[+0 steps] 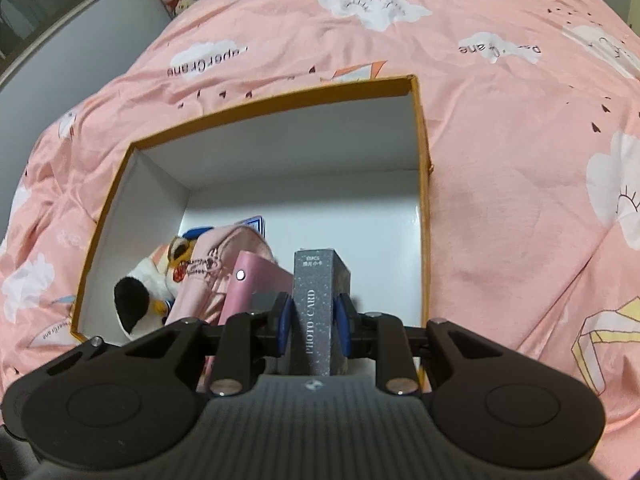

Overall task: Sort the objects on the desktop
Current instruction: 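Lift both boxes and carry them over the orange box with both grippers, then lower both boxes into the orange box beside the pink bag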

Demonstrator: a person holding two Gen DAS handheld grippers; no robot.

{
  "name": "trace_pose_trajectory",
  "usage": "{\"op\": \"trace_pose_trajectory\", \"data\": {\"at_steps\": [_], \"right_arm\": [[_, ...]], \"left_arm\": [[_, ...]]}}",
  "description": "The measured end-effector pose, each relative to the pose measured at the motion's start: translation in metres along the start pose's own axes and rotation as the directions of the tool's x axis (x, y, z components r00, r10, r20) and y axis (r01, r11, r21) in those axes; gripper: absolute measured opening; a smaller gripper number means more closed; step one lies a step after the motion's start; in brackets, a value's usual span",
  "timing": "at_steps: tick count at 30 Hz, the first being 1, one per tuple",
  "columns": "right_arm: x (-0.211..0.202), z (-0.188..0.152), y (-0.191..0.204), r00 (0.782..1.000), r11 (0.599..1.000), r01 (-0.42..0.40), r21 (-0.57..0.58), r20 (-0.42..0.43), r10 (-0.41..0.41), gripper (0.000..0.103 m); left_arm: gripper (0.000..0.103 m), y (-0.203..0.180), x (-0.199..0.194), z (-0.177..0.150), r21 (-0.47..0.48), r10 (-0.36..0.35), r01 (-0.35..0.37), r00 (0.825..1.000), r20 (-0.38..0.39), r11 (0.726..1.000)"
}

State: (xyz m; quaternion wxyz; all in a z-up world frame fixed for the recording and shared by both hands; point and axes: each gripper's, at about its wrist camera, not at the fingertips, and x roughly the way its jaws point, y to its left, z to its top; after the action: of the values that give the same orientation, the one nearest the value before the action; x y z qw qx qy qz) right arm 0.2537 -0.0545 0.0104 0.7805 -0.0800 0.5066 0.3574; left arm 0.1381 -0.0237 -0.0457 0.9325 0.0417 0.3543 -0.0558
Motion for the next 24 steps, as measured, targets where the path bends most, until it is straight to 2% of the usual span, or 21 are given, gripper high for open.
{"op": "trace_pose_trajectory", "data": {"at_steps": [6,11,17,19,20,24], "right_arm": [[0.01,0.01,0.007,0.994,0.997,0.032,-0.077,-0.1,-0.04,0.025],[0.02,0.02,0.019,0.977,0.977,0.046,-0.207,-0.195,-0.087,0.025],[0.02,0.031,0.027,0.959,0.931,-0.008,-0.366,-0.266,-0.097,0.025],[0.012,0.033,0.03,0.961,0.883,-0.017,-0.47,-0.25,-0.115,0.025],[0.01,0.033,0.033,0.961,0.845,-0.019,-0.535,-0.242,-0.132,0.025],[0.013,0.023,0.045,0.952,0.609,-0.037,-0.792,-0.214,-0.22,0.025]], "left_arm": [[0.039,0.023,-0.018,-0.002,-0.062,-0.046,0.046,0.999,-0.009,0.997],[0.039,0.046,-0.028,0.0,-0.09,-0.025,0.025,1.0,0.004,0.996],[0.039,0.074,-0.032,0.003,-0.146,0.007,-0.006,1.0,0.01,0.989],[0.039,0.085,-0.03,0.004,-0.173,-0.004,0.004,1.0,-0.002,0.985],[0.039,0.09,-0.029,0.005,-0.189,-0.015,0.012,1.0,-0.013,0.982],[0.039,0.102,-0.019,0.006,-0.258,-0.108,0.087,0.992,-0.065,0.962]]}}
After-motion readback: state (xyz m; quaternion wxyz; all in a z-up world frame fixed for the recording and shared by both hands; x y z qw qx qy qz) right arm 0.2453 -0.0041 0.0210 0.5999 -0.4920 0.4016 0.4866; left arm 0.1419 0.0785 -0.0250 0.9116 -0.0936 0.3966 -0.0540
